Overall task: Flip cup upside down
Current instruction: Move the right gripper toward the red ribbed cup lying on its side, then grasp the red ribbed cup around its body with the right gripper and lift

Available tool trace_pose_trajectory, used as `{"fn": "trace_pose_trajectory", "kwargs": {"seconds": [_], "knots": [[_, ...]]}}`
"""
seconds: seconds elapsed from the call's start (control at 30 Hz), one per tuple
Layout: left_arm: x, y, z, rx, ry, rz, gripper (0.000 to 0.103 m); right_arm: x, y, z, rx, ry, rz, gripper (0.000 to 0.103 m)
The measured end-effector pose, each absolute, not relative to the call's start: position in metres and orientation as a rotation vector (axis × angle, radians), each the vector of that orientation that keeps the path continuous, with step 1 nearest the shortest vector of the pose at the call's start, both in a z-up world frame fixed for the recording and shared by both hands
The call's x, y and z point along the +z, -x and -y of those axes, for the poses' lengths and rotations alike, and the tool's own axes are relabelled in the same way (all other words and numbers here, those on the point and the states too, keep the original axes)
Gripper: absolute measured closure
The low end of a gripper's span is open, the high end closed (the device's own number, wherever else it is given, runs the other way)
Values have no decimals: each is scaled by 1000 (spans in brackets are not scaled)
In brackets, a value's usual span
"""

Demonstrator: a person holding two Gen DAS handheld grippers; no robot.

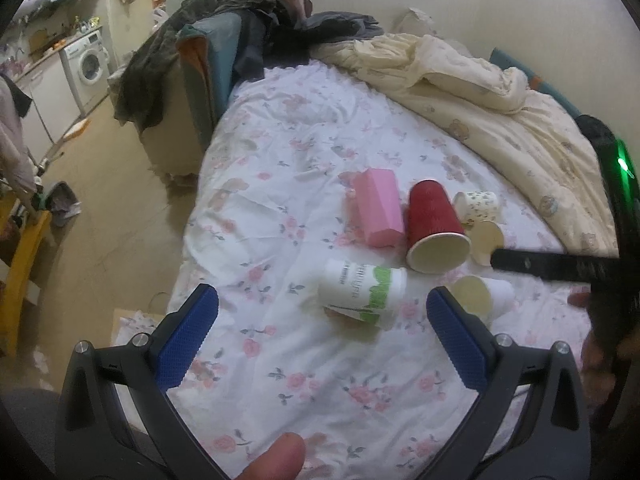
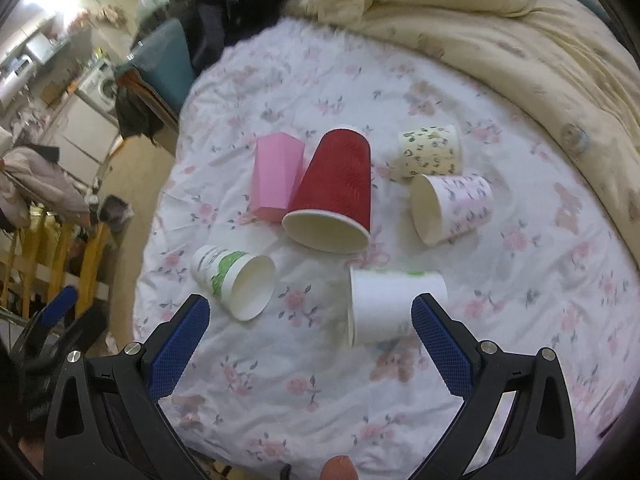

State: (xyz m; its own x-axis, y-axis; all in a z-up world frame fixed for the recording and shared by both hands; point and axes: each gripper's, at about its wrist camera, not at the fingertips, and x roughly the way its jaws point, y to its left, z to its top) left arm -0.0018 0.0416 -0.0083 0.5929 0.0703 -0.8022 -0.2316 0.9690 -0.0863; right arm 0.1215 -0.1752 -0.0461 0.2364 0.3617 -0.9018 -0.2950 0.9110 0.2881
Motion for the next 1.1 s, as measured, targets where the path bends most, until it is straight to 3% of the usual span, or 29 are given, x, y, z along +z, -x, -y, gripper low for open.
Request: {"fn": "trace_pose_trajectory", "kwargs": {"seconds": [0.5,0.7,1.1], "knots": [[-17,-7,-55,212,231,-983,0,-126,-230,136,383,-45,-1501,2],[-19,-9,-55,216,230,-985,0,-152,-239,133,363,-82,-1560,16],[-20,-7,-56,231,217,-975,0,-129,-228,155,399,-192,-1495,23]]}}
